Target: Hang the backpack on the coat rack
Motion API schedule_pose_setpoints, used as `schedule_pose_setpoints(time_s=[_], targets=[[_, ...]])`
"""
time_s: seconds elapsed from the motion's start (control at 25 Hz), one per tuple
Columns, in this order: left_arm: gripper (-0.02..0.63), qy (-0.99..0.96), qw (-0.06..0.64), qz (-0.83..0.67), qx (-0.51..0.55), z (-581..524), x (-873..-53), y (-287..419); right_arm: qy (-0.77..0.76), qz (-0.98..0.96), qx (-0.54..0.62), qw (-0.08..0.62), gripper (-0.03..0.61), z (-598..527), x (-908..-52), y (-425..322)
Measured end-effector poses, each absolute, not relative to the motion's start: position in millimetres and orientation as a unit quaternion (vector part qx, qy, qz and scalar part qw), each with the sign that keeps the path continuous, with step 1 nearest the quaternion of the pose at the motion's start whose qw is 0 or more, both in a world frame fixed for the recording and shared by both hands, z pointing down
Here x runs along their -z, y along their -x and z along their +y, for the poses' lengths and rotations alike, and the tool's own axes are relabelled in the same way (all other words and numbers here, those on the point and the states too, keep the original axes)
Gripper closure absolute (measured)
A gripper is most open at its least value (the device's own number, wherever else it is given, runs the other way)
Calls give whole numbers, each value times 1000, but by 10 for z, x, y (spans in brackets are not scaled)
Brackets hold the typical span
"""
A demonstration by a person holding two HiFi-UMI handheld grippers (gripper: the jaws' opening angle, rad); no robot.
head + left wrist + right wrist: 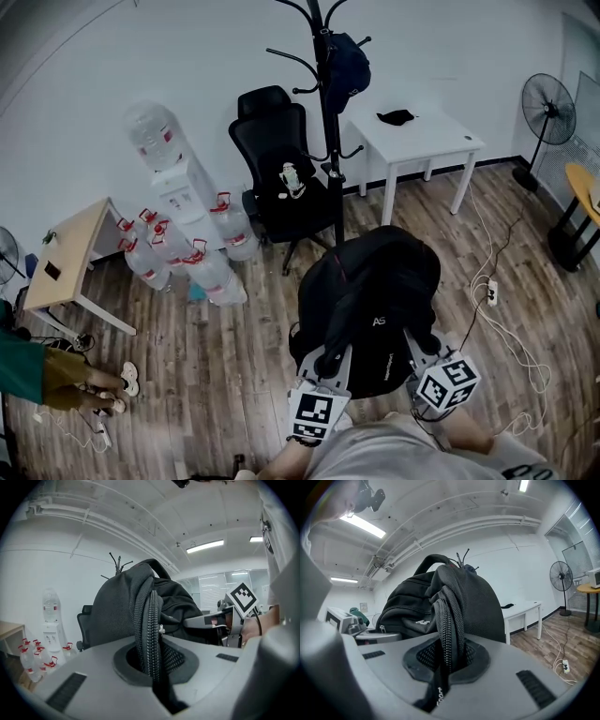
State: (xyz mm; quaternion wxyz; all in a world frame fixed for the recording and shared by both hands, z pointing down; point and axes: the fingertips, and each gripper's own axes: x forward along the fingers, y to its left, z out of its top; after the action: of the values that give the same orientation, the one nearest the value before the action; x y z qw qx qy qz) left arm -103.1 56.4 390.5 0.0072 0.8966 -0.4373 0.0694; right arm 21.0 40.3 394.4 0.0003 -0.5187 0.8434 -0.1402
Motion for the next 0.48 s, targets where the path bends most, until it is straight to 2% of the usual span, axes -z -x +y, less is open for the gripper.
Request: schedule_pose_setpoints(time_s=[0.48], targets=[[598, -889, 23, -451, -82, 55, -4019, 1122, 506, 848, 156, -15, 548, -151, -4065, -101]])
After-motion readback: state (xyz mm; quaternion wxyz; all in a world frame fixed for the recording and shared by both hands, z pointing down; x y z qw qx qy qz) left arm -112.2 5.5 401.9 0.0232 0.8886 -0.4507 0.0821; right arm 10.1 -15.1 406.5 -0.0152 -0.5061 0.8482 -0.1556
